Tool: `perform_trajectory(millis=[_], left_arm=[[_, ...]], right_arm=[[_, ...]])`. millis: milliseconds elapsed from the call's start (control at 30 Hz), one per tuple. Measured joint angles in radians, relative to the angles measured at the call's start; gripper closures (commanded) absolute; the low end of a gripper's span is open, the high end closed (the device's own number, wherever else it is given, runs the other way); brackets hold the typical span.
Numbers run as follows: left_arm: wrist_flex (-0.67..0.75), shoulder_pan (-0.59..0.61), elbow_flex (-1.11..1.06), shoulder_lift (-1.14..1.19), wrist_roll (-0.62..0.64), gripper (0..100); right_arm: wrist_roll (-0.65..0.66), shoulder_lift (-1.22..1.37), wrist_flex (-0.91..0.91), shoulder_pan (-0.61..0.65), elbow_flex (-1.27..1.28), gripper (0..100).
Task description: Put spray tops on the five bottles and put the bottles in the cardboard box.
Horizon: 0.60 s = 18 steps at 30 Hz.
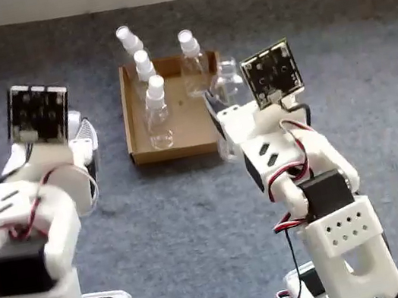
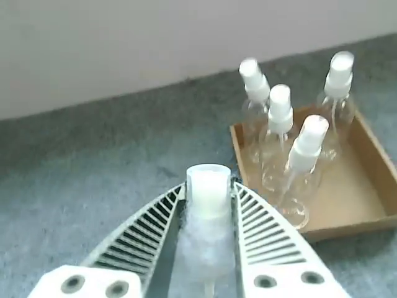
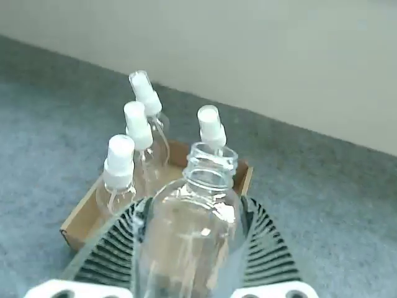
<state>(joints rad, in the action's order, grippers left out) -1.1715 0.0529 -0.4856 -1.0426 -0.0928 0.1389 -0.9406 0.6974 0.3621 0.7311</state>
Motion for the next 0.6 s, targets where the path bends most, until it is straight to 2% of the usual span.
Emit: perform_trajectory(millis=[167, 367, 467, 600], left_arm=[[0.095, -0.057, 0.064, -0.063, 0.006, 97], [0.255, -0.198, 0.199, -0.031, 0.123, 97], [0.347, -0.292, 0.259, 0.035, 0.132, 97], [0.414, -0.417, 0.348, 0.157, 0.135, 97]], right_arm=[[-0.018, -0.089, -0.146, 0.040, 0.166, 99.4], [0.011, -0.305, -0.427, 0.126, 0.531, 99.4], [0.023, -0.400, -0.468, 0.135, 0.683, 99.4], [0.026, -0.503, -0.479, 0.135, 0.741, 99.4]])
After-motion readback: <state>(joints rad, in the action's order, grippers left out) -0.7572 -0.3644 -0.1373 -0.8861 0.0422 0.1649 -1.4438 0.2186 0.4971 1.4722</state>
